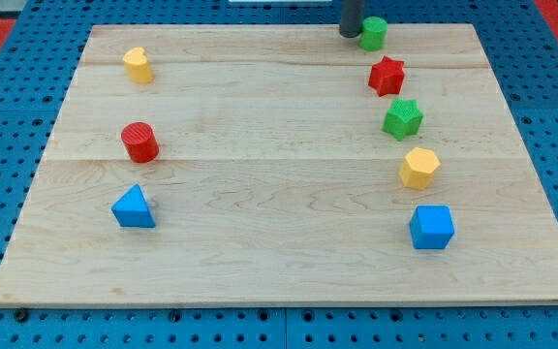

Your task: Push the blue traingle closer to the blue cube

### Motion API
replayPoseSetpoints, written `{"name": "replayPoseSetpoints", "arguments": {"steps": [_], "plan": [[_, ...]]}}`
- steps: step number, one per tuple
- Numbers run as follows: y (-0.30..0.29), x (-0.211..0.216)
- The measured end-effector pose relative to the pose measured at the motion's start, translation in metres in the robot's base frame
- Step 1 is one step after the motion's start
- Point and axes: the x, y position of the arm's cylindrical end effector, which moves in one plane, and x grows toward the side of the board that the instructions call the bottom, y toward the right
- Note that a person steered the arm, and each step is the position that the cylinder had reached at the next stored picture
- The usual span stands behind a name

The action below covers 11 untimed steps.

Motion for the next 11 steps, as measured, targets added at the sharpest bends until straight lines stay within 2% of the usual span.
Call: {"name": "replayPoseSetpoints", "arguments": {"steps": [1,2,3,4,5,6,7,8,9,10,11], "plan": [[0.004,0.0],[-0.017,0.047],[-0.037,0.127],[-0.042,0.227],[-0.088,0.342],[-0.163,0.409],[-0.283,0.39],[-0.355,0.35],[-0.356,0.299],[-0.295,0.282],[-0.201,0.3]]}}
